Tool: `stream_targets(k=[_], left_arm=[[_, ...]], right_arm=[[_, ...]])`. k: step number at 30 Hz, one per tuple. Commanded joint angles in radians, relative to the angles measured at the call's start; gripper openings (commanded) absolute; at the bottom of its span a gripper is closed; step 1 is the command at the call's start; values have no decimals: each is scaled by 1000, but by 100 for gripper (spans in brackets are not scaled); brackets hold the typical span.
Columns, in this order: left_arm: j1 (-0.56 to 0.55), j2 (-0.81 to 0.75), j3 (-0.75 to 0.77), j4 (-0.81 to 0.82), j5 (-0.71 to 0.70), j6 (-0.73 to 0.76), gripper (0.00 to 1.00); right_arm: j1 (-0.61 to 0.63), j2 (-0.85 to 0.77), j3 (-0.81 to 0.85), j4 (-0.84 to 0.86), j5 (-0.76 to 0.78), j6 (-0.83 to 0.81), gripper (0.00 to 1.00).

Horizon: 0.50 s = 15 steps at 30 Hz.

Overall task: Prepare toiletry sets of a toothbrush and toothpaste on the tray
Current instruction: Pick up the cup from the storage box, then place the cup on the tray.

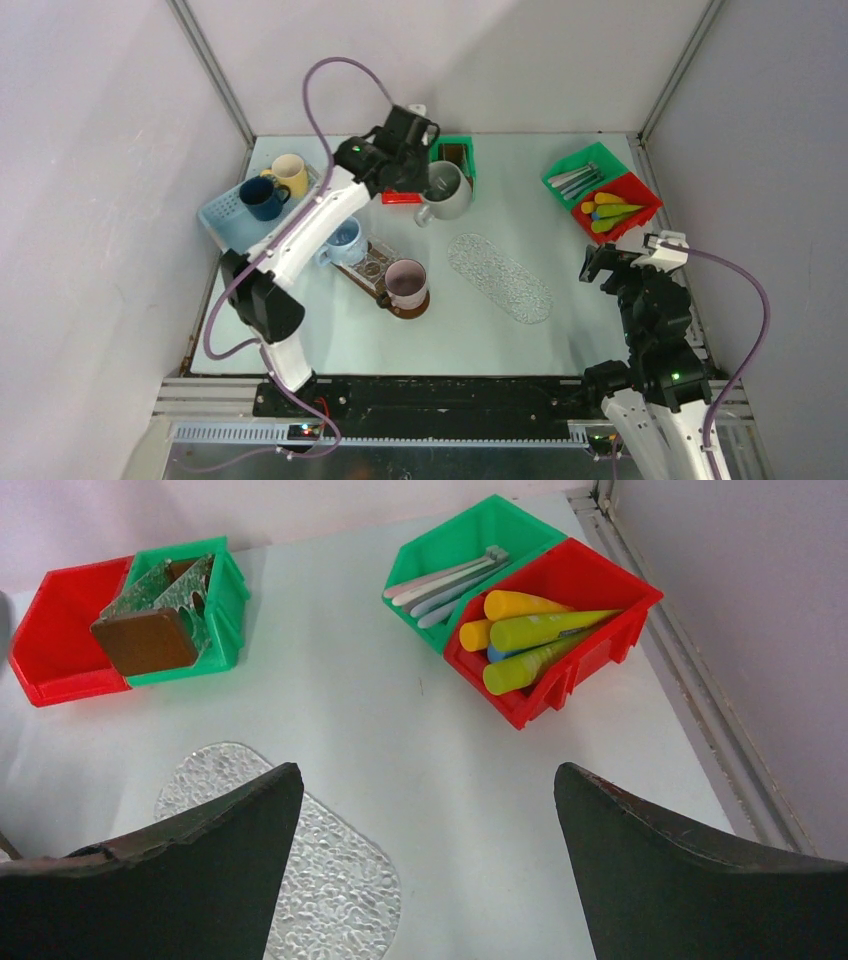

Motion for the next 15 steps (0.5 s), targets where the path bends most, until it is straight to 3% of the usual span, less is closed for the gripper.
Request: stream_targets(k=[1,15], left_arm=[[-70,52,70,115,-29,-73,0],[-149,220,22,221,-100,-123,0]], right_arm=[[1,-17,-8,59,8,-15,99],[1,-23,-17,64,10,-19,100]])
